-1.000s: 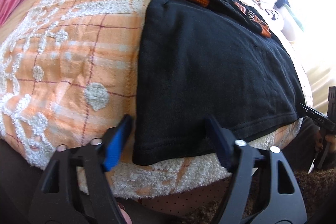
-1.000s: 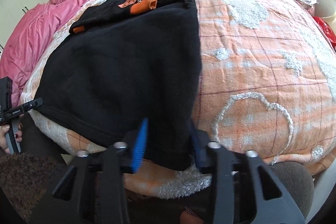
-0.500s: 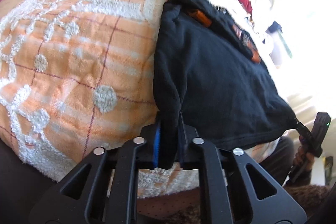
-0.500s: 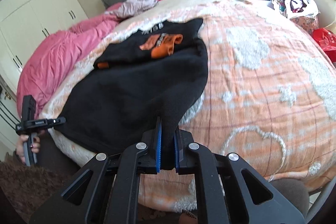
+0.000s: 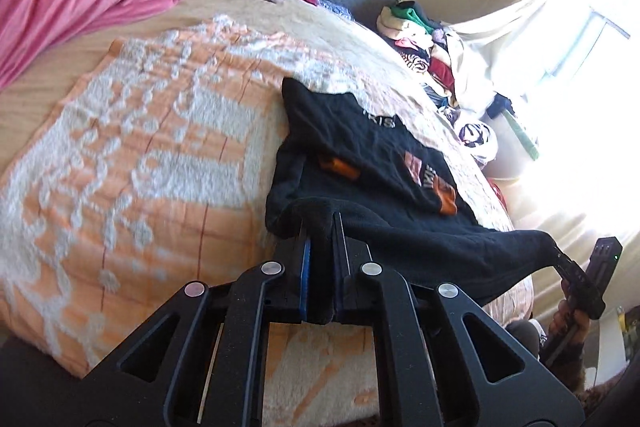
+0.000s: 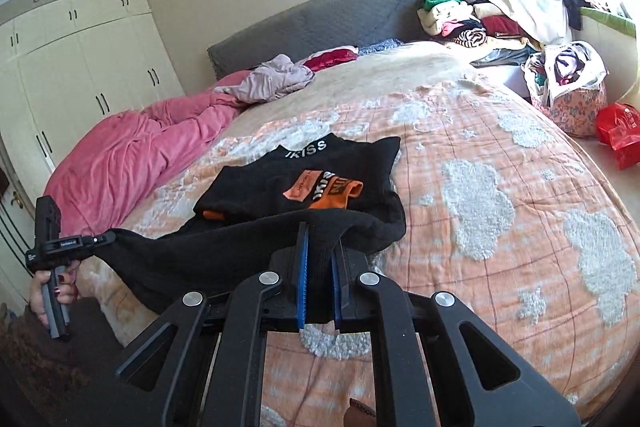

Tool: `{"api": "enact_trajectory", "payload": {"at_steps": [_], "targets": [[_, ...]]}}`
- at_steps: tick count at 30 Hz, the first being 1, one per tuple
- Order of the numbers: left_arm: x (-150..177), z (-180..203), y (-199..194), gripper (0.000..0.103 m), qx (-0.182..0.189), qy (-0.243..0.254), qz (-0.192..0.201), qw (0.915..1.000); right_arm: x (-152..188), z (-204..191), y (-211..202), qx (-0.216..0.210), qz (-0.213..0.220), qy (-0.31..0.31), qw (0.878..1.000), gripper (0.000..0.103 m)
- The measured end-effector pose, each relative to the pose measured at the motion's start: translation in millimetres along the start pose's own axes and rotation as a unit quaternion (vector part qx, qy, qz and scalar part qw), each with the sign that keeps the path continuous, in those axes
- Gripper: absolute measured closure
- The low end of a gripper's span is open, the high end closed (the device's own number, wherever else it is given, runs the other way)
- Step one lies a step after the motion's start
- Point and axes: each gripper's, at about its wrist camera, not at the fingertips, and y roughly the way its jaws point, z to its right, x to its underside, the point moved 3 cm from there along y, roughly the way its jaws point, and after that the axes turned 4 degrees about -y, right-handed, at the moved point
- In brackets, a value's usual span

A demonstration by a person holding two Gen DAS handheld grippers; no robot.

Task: Fold small clothes
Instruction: 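Lift the hem with both tools and fold it over toward the collar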

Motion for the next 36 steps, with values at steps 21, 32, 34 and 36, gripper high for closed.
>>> {"api": "enact_trajectory", "payload": {"at_steps": [21,32,34,36], "targets": [[-99,37,54,0.100,-0.051,0.038,0.060,0.9961,-79,17,77,0.092,0.015,-0.001,0.996,0.095],[-129,37,96,0.100,-0.081,0.040,0.064,0.9938,-104,40,127,0.106,-0.003,0.029,0.994,0.095],[-131,36,105,0.100,-0.089,0.043,0.062,0.9932,-106,43,136,0.110,-0.009,0.028,0.994,0.095],[-133,34,112,0.100,-0.094,0.043,0.059,0.9928,-107,45,145,0.114,-0.014,0.021,0.993,0.095]]}}
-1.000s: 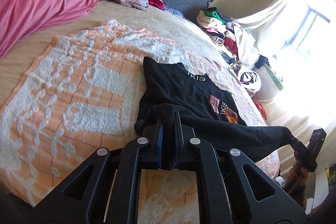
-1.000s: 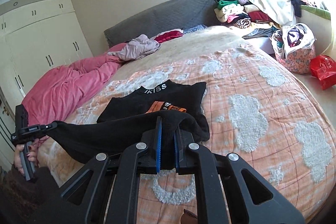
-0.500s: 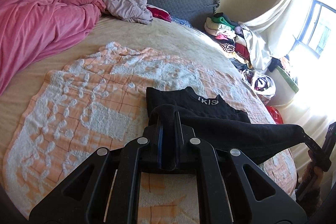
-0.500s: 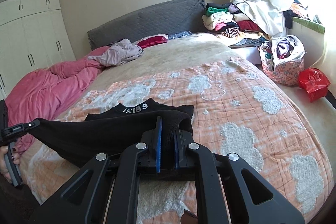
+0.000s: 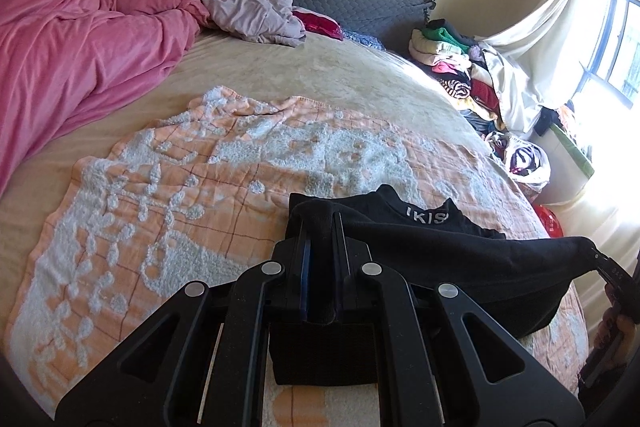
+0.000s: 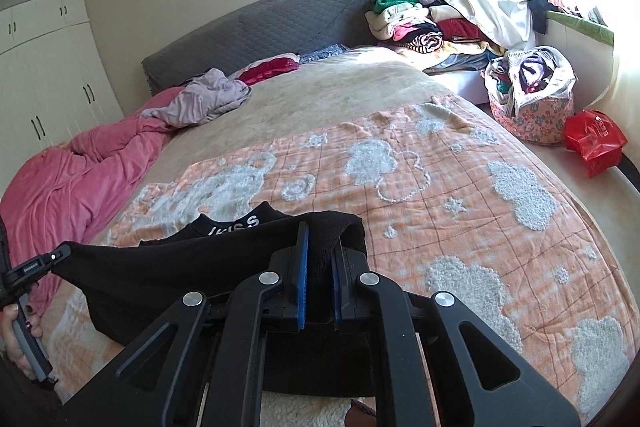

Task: Fold small clothes
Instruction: 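Lift the hem with both tools and fold it over toward the collar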

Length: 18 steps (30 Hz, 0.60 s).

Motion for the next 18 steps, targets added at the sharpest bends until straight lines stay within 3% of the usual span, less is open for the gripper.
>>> {"api": "enact_trajectory", "payload": {"at_steps": [18], "targets": [[13,-7,65,0.100,-0.045,0.007,-0.036,0.9983,20,14,69,0.021,-0.054,-0.016,0.998,0.095]]}}
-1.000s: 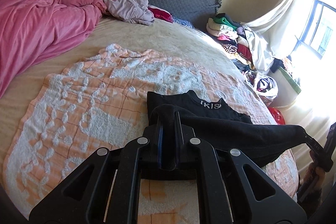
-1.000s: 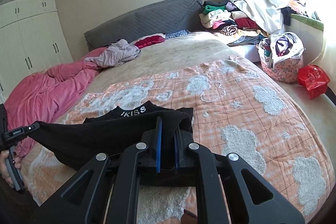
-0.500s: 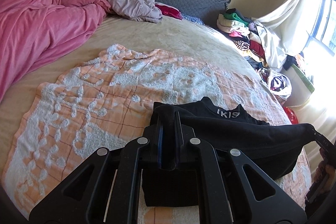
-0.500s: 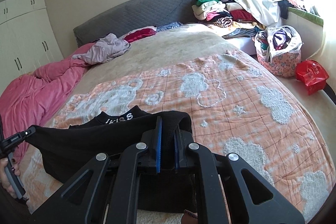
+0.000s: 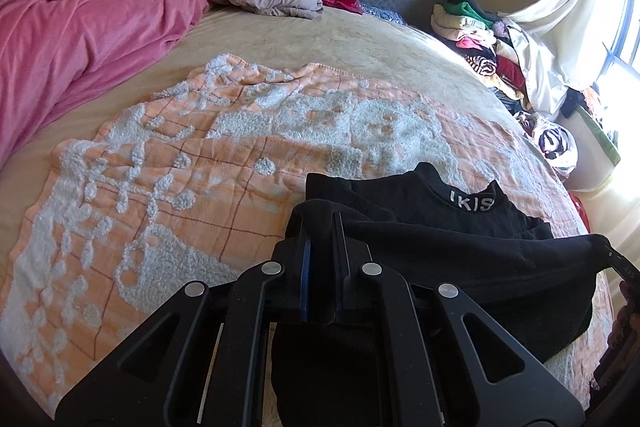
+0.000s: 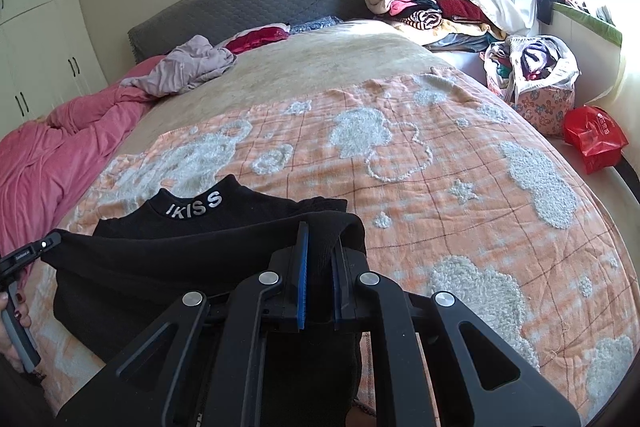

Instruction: Fold small clothes

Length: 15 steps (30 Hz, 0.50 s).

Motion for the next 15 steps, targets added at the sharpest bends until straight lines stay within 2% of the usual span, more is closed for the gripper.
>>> {"api": "enact_trajectory", "payload": {"at_steps": [8,10,11,12,13,15], "targets": [[2,3,13,0.099,-0.016,0.005,-0.011,0.9998,6,0,14,0.013,-0.015,-0.009,1.000,0.095],[2,4,12,0.096,-0.019,0.007,-0.010,0.9997,7,0,16,0.015,-0.018,-0.011,1.000,0.090],[3,6,8,0.095,-0.024,0.012,-0.003,0.9996,8,1,15,0.023,-0.019,-0.015,0.999,0.084],[2,7,5,0.091,-0.027,0.016,0.002,0.9995,8,1,15,0.030,-0.019,-0.019,0.999,0.066],[1,8,1,0.085,-0.028,0.019,0.005,0.9994,7,2,13,0.032,-0.015,-0.018,0.999,0.059],[1,11,-7,0.078,-0.023,0.021,0.011,0.9995,7,3,8,0.028,-0.011,-0.015,0.999,0.058]]}}
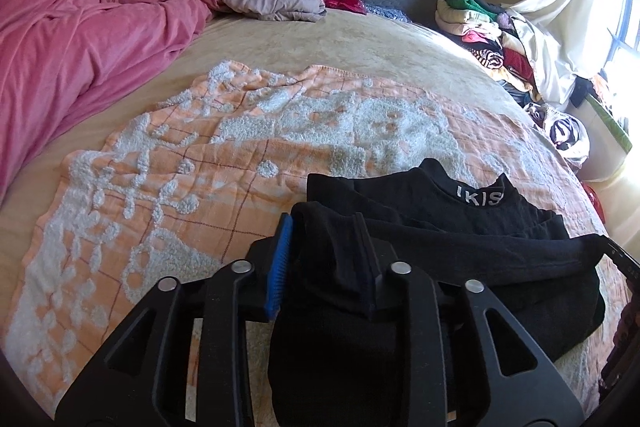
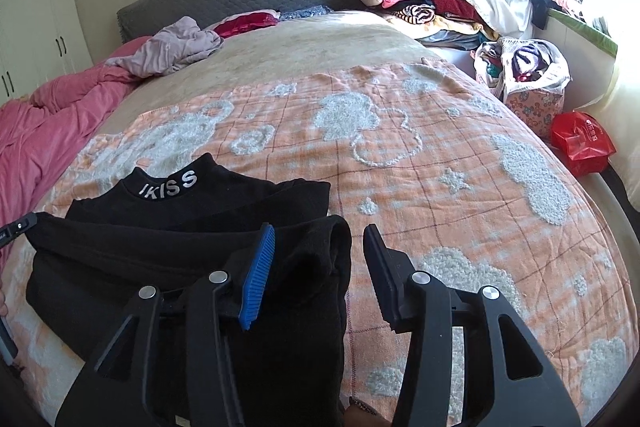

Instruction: Fold small clothes

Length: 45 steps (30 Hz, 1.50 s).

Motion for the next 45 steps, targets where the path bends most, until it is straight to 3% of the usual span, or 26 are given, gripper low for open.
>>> {"api": "enact_trajectory", "payload": {"at_steps": [9,15,17,23,32,45], "targets": [[5,20,-41,0.076,0.017,0.022,0.033,0.9991,-1,-25,-39,-0.008,0.039,-0.060,0.997,0.058],[24,55,-46,0.080,0.053,0.066,0.005,0.9964,9,-64,-55,-0.070,0.036,-0.119,0.990,0.067],[31,67,-45,0.086,0.065,0.081,-0.005,0.9946,14,-75,-54,-0.089,0.024,-0.132,0.987,0.067],[57,101,-33,0.088,0.091,0.128,-0.059,0.9859,32,-97,-42,-0.114,-0.029,-0.159,0.980,0.069],[86,111,9,0.089,0.070,0.165,-0.120,0.9765,52,-98,6,-0.073,-0.102,-0.180,0.976,0.072],[63,115,49,0.089,0.056,0.158,-0.110,0.9796,30,-86,46,-0.059,-0.075,-0.165,0.982,0.072]]}}
